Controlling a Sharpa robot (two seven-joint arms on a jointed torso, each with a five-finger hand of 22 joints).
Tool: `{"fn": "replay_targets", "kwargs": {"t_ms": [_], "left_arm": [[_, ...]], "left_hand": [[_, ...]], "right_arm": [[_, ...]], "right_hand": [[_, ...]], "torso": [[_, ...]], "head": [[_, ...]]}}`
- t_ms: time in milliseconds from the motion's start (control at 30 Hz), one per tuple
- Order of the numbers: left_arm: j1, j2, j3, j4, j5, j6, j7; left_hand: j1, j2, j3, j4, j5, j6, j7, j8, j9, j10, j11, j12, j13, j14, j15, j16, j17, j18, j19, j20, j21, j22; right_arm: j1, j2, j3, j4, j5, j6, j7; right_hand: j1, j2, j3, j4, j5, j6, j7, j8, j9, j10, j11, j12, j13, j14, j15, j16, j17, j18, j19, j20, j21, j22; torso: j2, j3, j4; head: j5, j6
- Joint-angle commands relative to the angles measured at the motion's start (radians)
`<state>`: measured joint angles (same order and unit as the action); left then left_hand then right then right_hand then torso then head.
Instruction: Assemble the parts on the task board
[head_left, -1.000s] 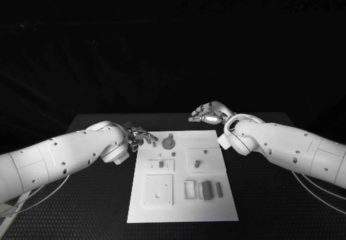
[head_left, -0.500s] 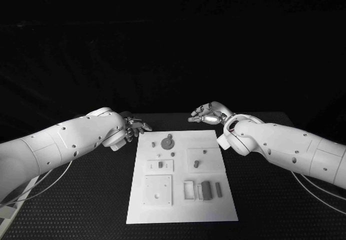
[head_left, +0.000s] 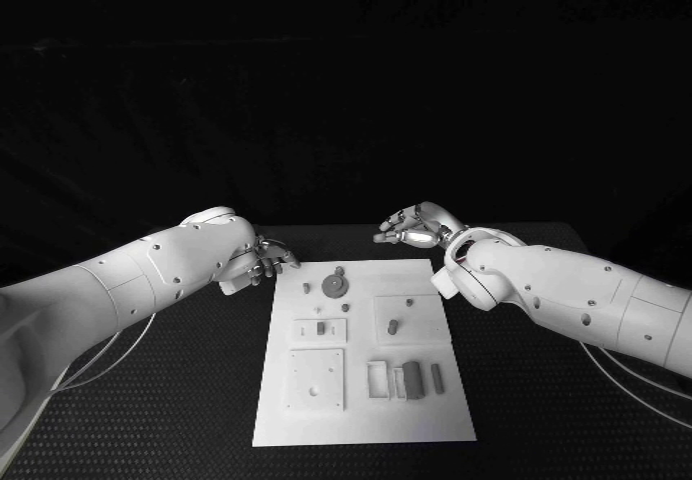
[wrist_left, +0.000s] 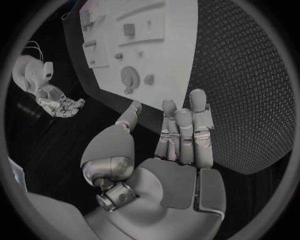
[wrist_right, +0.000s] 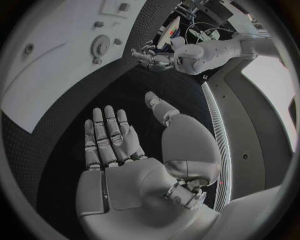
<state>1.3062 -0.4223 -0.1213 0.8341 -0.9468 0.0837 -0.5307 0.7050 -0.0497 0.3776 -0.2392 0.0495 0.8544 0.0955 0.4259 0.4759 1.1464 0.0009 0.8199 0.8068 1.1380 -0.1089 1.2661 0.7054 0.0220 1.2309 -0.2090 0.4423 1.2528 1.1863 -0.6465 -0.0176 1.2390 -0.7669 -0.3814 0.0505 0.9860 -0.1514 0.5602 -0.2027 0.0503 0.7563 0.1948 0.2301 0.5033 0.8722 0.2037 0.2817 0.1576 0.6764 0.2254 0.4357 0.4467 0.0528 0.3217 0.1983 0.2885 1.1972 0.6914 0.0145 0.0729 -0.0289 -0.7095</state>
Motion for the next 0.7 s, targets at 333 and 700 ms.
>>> {"fn": "replay_targets", "kwargs": {"t_ms": [333, 700], "left_arm": [[-0.016, 0.052, -0.001, -0.023, -0.01, 0.053, 0.033], [-0.034, 0.085, -0.017, -0.059, -0.026, 0.073, 0.029]], "left_hand": [[-0.004, 0.017, 0.001, 0.005, 0.002, -0.021, 0.019, 0.002, 0.001, -0.001, -0.001, 0.008, -0.002, -0.002, 0.0, 0.007, -0.002, 0.033, 0.005, 0.002, -0.004, 0.002], [-0.004, 0.027, 0.002, 0.006, 0.003, -0.018, 0.018, 0.006, 0.001, -0.003, -0.002, 0.012, -0.004, -0.004, -0.001, 0.011, -0.004, 0.034, 0.006, 0.002, -0.004, 0.005]], "right_arm": [[0.004, 0.009, 0.001, -0.002, 0.012, 0.007, 0.007], [0.01, 0.012, 0.001, 0.0, 0.012, 0.017, 0.0]], "right_hand": [[0.0, 0.009, -0.008, -0.002, -0.001, -0.007, 0.03, 0.004, -0.001, -0.009, 0.0, 0.005, -0.003, -0.007, -0.001, -0.005, 0.002, -0.007, -0.002, -0.002, -0.005, 0.003], [-0.001, 0.01, -0.009, -0.002, -0.001, -0.008, 0.03, 0.004, -0.002, -0.01, 0.001, 0.005, -0.004, -0.008, -0.001, -0.006, 0.002, -0.007, -0.002, -0.002, -0.006, 0.004]], "torso": [[0.005, -0.0007, -0.0032], [0.007, 0.0006, -0.0042]], "head": [[-0.004, 0.004], [-0.007, 0.001]]}}
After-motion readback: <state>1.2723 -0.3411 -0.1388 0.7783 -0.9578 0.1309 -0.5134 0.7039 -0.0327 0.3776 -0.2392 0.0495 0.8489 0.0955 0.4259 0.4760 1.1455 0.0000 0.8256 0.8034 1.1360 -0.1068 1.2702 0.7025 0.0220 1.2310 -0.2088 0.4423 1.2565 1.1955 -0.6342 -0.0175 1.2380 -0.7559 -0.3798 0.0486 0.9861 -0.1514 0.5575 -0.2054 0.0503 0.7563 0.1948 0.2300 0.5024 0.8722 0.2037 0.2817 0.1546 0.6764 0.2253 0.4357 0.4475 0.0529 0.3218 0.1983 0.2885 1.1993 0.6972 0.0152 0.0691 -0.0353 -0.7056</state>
